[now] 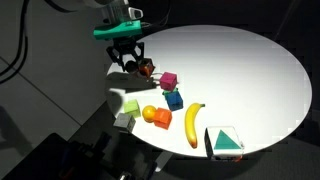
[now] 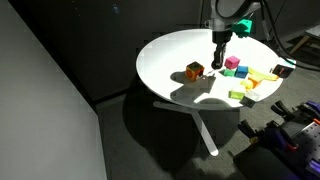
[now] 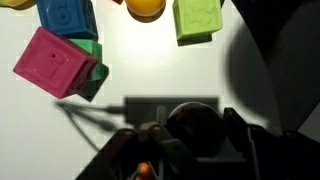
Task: Put the plum on the orange plushy cube
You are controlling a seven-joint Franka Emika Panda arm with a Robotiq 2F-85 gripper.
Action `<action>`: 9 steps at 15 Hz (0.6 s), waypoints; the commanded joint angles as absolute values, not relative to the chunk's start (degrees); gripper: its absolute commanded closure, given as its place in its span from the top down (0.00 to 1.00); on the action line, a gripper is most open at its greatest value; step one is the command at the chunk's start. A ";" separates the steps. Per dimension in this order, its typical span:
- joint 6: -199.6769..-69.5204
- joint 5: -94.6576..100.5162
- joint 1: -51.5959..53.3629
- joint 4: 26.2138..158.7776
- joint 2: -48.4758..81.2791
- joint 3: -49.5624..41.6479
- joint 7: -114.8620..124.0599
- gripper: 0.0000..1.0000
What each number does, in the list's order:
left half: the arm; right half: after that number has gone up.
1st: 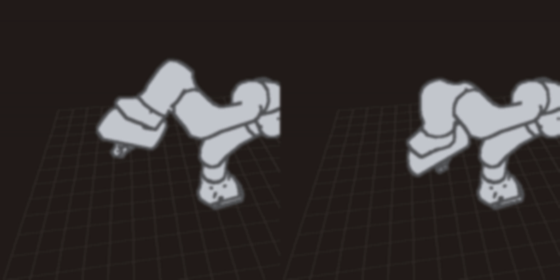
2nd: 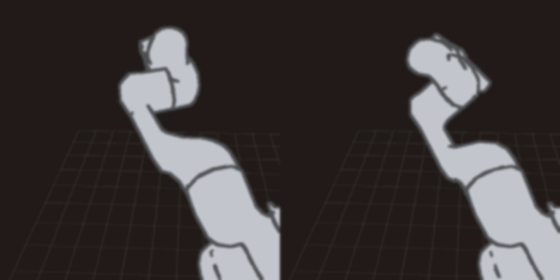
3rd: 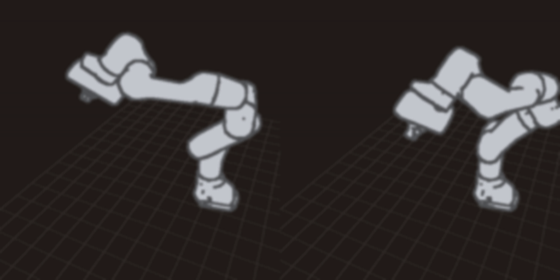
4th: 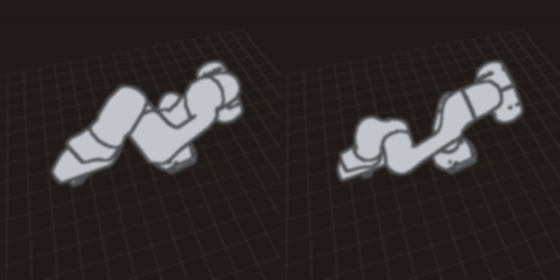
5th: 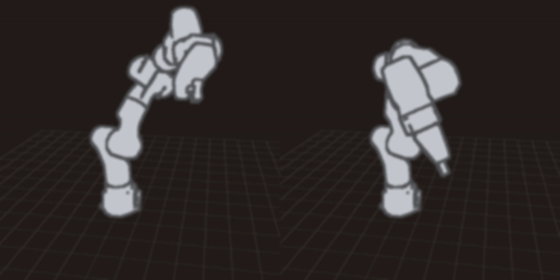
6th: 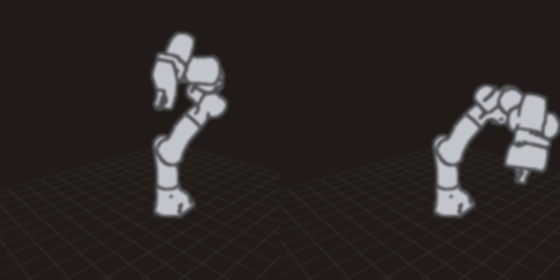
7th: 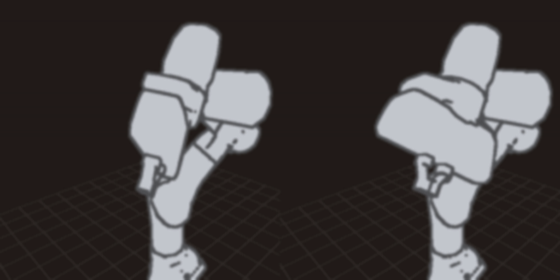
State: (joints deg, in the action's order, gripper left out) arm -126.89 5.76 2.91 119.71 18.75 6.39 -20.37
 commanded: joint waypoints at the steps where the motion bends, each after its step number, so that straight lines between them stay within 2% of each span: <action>1: -121.82 5.74 3.62 112.36 22.82 6.17 -17.76 0.34; 9: -114.58 5.52 3.94 99.53 30.60 6.07 -15.78 0.34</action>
